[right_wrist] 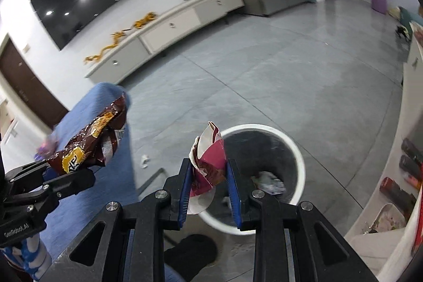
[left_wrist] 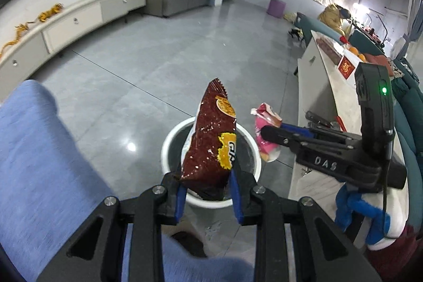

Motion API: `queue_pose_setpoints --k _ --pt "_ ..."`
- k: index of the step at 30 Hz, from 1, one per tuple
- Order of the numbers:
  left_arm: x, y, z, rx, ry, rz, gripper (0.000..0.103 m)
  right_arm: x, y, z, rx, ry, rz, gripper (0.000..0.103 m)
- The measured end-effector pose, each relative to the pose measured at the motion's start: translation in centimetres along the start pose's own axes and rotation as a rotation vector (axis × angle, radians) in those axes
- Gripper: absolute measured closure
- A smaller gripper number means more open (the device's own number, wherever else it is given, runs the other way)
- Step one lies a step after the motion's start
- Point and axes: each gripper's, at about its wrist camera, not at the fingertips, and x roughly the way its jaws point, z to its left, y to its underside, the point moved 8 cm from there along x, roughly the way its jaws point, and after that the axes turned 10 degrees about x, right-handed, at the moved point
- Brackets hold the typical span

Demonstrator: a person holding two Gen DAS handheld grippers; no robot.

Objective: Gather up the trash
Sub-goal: 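Carry both items to the trash bin and open both tools to release them, then move both open tools back toward the rug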

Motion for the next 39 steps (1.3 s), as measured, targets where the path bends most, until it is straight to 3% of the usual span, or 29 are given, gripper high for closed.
queue_pose_setpoints --k 5,7,8,10,16,20,28,39 --pt "4.1 -1.4 0.1 -0.024 0.031 0.034 0.075 2.1 -0.7 -1.8 0.042 0.022 0.014 0.074" --pt "5.2 -1.8 0.4 -0.041 0.05 0.037 0.065 3.1 -1.0 -2.4 0.057 0.035 0.019 0.071" --pt "5.6 -1.9 0.5 -0.048 0.055 0.038 0.061 3.4 -1.1 -2.7 0.065 0.043 0.019 0.064" --pt "6.2 -2.2 0.8 -0.068 0.064 0.032 0.046 3.8 -1.2 -3.3 0.076 0.057 0.013 0.059" --pt "5.8 -1.8 1.6 -0.08 0.047 0.03 0.046 3.4 -1.1 -4.1 0.07 0.089 -0.002 0.057" --pt "4.0 -1.2 2.1 -0.096 0.02 0.007 0.046 2.2 -1.1 -3.9 0.064 0.097 -0.027 0.056" --pt "-2.7 0.5 4.5 -0.167 -0.066 -0.112 0.045 -1.9 -1.4 -2.2 0.028 0.102 -0.094 0.052" --pt "-13.3 4.8 8.0 -0.177 -0.177 -0.211 0.045 -7.3 -0.6 4.6 -0.051 0.046 -0.165 0.051"
